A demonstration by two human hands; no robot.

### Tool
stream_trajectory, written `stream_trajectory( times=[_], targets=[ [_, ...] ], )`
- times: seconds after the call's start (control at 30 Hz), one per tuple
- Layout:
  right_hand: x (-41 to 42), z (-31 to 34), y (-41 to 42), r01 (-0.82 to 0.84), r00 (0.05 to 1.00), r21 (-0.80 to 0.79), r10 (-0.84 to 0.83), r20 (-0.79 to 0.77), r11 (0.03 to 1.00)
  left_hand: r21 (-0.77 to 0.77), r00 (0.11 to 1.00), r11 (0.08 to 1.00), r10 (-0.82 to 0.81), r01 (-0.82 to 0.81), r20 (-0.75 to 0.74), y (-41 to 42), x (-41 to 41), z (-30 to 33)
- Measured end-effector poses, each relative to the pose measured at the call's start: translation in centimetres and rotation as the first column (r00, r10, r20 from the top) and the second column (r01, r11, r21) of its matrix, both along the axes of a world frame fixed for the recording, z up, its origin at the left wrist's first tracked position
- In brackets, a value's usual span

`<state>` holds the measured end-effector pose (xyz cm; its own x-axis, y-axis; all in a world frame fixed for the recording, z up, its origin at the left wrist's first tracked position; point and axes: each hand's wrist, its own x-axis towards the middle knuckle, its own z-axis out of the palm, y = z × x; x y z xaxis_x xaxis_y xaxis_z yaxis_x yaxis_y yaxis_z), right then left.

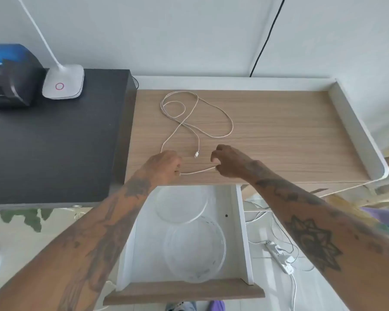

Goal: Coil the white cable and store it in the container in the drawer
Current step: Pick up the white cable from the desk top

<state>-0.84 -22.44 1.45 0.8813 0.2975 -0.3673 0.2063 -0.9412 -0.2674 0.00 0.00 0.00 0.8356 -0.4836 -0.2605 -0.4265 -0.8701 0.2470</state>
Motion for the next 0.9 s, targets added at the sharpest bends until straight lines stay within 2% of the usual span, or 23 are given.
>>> stream_trajectory(
  times=[0.1, 0.27, 0.4, 0.63, 0.77, 0.9],
  targets=[
    [-0.1, -1.6, 0.1, -0.024, 1.000, -0.043, 0.024, -0.004, 0.999, 0.014, 0.999, 0.999, -0.043, 0.044, -0.030, -0.1, 0.1, -1.3],
    [0.1, -2.6, 0.3, -0.072, 0.992, -0.085, 0.080, 0.098, 0.994, -0.070, 0.999, 0.997, -0.031, 0.029, -0.018, 0.3, 0.4, -2.0],
    [-0.4, -2.6, 0.6, -0.130, 0.987, -0.127, 0.141, 0.077, 0.983, -0.049, 0.996, 0.995, -0.086, 0.086, 0.004, 0.4, -0.2, -2.2],
    [-1.3, 0.9, -0.5, 0.023, 0.995, 0.054, -0.018, -0.095, 0.998, -0.226, 0.997, 0.973, 0.048, -0.034, 0.059, 0.9, -0.9, 1.6],
    [-2.4, 5.3, -1.3, 0.096, 0.989, 0.192, -0.073, -0.126, 0.977, -0.306, 0.973, 0.952, 0.081, -0.012, 0.214, 0.8, -1.5, 6.2],
    [-4.5, 10.8, -2.1, 0.168, 0.973, 0.398, -0.088, -0.212, 0.902, -0.308, 0.923, 0.950, 0.075, 0.049, 0.378, -0.1, -2.6, 12.0]
  ],
)
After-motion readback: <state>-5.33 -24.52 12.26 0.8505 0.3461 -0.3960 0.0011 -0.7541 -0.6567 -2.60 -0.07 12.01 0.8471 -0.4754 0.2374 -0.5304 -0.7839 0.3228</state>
